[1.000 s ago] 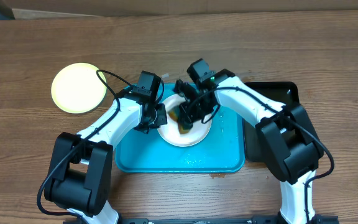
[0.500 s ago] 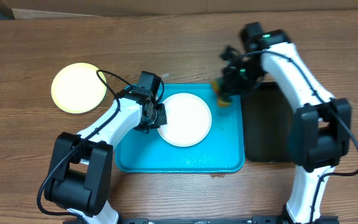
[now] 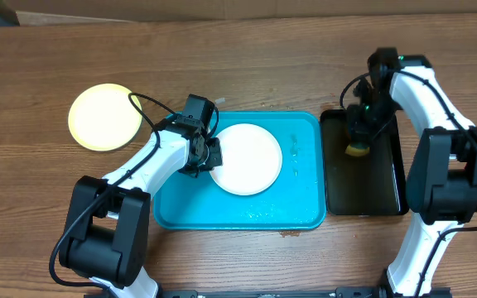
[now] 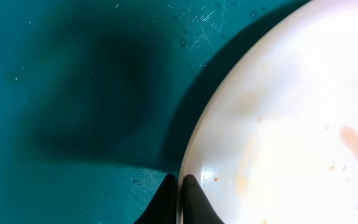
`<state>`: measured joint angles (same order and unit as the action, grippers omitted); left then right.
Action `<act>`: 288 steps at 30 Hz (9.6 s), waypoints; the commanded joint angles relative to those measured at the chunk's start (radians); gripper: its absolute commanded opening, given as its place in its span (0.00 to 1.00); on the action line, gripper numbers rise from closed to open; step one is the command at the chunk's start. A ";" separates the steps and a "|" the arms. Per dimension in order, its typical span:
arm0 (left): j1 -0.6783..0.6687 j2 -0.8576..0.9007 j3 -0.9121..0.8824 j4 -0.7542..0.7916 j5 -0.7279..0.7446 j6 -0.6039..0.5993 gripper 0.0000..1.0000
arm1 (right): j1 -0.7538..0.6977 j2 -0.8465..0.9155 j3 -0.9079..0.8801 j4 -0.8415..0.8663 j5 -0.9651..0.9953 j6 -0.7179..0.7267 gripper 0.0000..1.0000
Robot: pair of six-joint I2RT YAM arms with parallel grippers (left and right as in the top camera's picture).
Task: Clean dirty plates on tray and stack at the side
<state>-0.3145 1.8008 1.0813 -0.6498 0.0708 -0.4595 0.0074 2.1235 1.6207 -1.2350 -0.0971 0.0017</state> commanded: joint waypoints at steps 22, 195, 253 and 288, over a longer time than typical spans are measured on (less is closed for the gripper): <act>-0.006 0.011 -0.013 0.006 0.000 0.018 0.12 | 0.098 -0.041 0.061 -0.006 0.024 0.082 0.44; 0.196 0.131 0.623 -0.160 0.456 0.003 0.04 | -0.338 -0.042 0.475 -0.199 -0.166 0.103 1.00; 0.763 0.159 0.491 -0.160 0.338 0.306 1.00 | -0.338 -0.042 0.475 -0.199 -0.166 0.103 1.00; 0.763 0.159 0.491 -0.160 0.254 0.306 1.00 | -0.068 -0.792 0.475 -0.155 -0.166 0.103 1.00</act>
<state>0.4458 1.9556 1.5768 -0.8139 0.3313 -0.1757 -0.1097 1.4395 2.0853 -1.3842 -0.2626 0.1047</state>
